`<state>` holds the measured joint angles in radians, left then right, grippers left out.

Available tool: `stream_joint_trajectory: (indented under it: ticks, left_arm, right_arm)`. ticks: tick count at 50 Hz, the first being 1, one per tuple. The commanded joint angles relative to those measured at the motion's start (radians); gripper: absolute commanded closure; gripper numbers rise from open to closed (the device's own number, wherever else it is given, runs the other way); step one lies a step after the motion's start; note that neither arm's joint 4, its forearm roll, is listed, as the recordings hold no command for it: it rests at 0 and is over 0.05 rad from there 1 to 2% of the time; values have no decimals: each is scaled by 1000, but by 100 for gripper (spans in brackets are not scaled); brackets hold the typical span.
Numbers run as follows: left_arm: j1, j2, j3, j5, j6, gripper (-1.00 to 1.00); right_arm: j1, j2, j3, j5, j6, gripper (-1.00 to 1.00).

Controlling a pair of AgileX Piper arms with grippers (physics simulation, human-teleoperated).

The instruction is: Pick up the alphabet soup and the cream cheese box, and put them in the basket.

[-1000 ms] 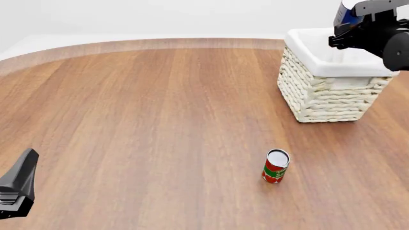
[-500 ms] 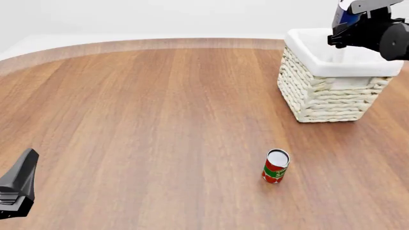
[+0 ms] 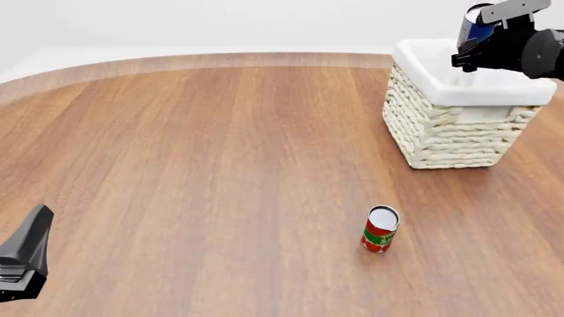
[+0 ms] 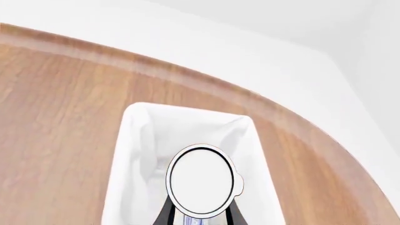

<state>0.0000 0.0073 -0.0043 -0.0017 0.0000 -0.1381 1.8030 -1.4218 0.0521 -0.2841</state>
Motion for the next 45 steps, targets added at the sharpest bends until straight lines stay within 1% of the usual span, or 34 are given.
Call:
stream_joint_trajectory:
  ticks: [1,22,45]
  left_arm:
    - [0,0,0,0,0,-100]
    - [0,0,0,0,0,-100]
    - [0,0,0,0,0,-100]
  right_arm:
    - [-3,21,-43,44,13,100]
    - [-15,62,-90,112,14,100]
    - [-18,99,-136,175,32,100]
